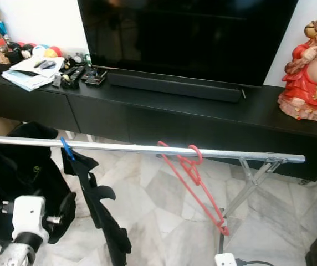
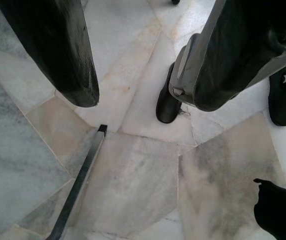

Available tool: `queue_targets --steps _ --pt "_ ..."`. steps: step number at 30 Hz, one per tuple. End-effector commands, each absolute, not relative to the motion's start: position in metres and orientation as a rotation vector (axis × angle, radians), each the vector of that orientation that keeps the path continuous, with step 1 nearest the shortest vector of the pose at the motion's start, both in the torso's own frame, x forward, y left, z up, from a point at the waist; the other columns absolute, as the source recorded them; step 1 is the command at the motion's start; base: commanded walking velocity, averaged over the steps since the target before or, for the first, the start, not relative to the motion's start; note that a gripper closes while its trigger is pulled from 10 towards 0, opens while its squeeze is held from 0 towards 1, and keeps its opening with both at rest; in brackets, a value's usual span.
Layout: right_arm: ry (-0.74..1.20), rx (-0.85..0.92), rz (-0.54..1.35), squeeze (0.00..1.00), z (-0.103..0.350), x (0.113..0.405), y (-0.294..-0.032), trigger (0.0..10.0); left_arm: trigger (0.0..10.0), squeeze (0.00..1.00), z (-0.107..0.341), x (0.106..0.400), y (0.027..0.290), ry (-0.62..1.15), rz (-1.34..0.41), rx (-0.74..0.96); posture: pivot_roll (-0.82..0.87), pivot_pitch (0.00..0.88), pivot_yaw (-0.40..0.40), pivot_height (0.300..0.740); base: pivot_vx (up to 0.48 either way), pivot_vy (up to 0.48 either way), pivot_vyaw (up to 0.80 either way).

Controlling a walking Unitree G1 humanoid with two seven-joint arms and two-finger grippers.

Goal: Hang hanger

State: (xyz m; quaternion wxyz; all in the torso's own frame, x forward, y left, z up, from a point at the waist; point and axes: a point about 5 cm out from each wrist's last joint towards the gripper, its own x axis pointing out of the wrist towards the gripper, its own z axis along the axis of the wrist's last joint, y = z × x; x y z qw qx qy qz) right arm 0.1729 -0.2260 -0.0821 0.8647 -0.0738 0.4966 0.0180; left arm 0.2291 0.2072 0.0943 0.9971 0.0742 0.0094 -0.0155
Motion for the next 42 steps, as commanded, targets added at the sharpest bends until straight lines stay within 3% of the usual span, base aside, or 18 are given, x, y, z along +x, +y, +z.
queue_targets --steps 1,5,10,14,22,28,42 --pt "1.043 -0.155 0.033 0.00 -0.082 0.172 -0.228 10.0 10.0 0.00 0.091 0.230 0.199 0.072 -0.139 0.127 0.01 0.090 0.019 0.740 0.000 0.000 0.00" --pt "1.044 -0.156 0.035 0.00 -0.082 0.172 -0.228 10.0 10.0 0.00 0.094 0.239 0.198 0.136 -0.217 0.125 0.01 0.092 0.021 0.740 0.000 0.000 0.00" --pt "1.044 -0.155 0.037 0.00 -0.082 0.172 -0.227 10.0 10.0 0.00 0.095 0.257 0.205 0.199 -0.137 0.172 0.00 0.096 0.023 0.740 0.000 0.000 0.00" --pt "1.044 -0.155 0.038 0.00 -0.082 0.172 -0.227 10.0 10.0 0.00 0.107 0.279 0.197 0.195 -0.095 0.073 0.00 0.098 0.022 0.740 0.000 0.000 0.00" --pt "1.041 -0.171 0.054 0.00 -0.082 0.174 -0.226 10.0 10.0 0.00 0.105 0.309 0.190 0.341 -0.051 0.086 -0.01 0.097 0.027 0.740 0.000 0.000 0.00" --pt "1.041 -0.171 0.054 0.00 -0.082 0.173 -0.225 10.0 10.0 0.00 0.097 0.312 0.196 0.426 0.044 0.080 -0.02 0.091 0.035 0.740 0.000 0.000 0.00" --pt "1.043 -0.176 0.065 0.00 -0.083 0.172 -0.224 10.0 10.0 0.00 0.081 0.307 0.200 0.473 0.070 0.033 -0.02 0.080 0.038 0.740 0.000 0.000 0.00"
